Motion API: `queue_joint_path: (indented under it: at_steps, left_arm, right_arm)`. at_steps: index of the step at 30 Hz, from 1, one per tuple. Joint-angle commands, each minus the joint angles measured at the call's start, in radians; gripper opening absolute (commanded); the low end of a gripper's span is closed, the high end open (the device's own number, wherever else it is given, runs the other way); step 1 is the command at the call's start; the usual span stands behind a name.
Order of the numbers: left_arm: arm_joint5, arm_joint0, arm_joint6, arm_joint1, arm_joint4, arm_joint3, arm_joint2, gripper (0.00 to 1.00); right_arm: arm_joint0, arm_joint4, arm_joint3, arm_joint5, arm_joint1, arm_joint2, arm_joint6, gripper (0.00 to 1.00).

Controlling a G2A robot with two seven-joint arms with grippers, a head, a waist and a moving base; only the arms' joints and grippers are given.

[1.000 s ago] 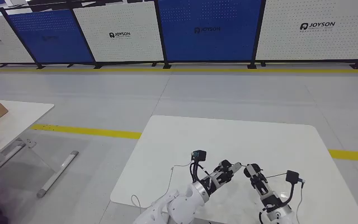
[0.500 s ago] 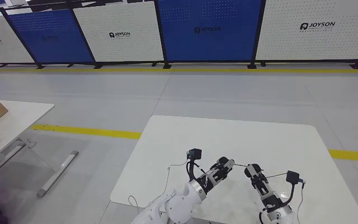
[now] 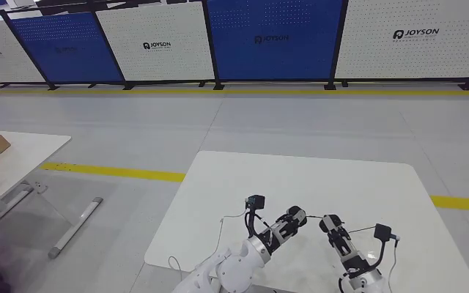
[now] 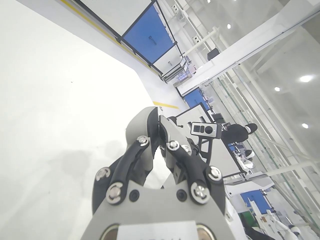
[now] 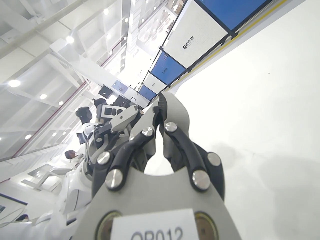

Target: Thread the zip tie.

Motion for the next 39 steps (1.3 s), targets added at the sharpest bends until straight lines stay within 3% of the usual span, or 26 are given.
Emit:
queue_joint_path:
  at_steps: [1,4,5,7,8,10,16,23,26,28,34,39]
  left_arm:
    - [0.000,0.000,0.000,0.000,0.000,-0.001,0.000,0.00]
    - [0.002,0.000,-0.001,-0.001,0.001,-0.002,0.001,0.00]
    - [0.003,0.000,-0.002,-0.001,0.001,-0.002,0.002,0.16]
    - [0.004,0.001,-0.003,-0.001,0.000,-0.004,0.002,0.36]
    - [0.004,0.001,-0.006,-0.001,0.004,-0.005,0.003,0.44]
    - [0.003,0.001,-0.010,0.000,0.019,-0.005,0.006,0.49]
    - [0.006,0.000,-0.007,-0.002,0.034,-0.002,0.014,0.35]
    - [0.005,-0.003,0.000,-0.004,0.032,0.002,0.014,0.27]
    - [0.005,-0.002,0.004,-0.004,0.032,0.004,0.014,0.15]
    - [0.005,-0.002,0.005,-0.004,0.031,0.004,0.013,0.15]
    - [0.002,0.000,0.006,-0.005,0.032,0.004,0.013,0.00]
    - [-0.001,0.001,0.007,-0.005,0.032,0.003,0.014,0.00]
  right_arm:
    - [0.001,0.000,0.000,0.000,0.000,0.000,0.001,0.00]
    - [0.001,0.000,-0.002,0.000,-0.001,0.000,0.000,0.00]
    - [0.001,0.000,-0.003,0.000,-0.001,0.000,-0.001,0.00]
    - [0.000,0.000,-0.004,0.000,-0.001,0.001,-0.004,0.00]
    - [0.000,0.000,-0.003,0.000,-0.001,0.002,-0.006,0.00]
    - [0.000,-0.002,-0.001,0.000,-0.002,0.002,-0.007,0.00]
    - [0.001,-0.008,0.000,0.000,-0.003,0.002,-0.007,0.00]
    - [-0.002,-0.011,-0.003,0.000,-0.004,0.004,-0.006,0.00]
    - [-0.003,-0.014,-0.002,0.000,-0.005,0.004,-0.006,0.00]
    - [-0.004,-0.013,-0.002,0.000,-0.005,0.004,-0.007,0.00]
    - [-0.006,-0.013,-0.005,0.000,-0.005,0.004,-0.006,0.00]
    - [-0.008,-0.014,-0.007,0.000,-0.005,0.004,-0.007,0.00]
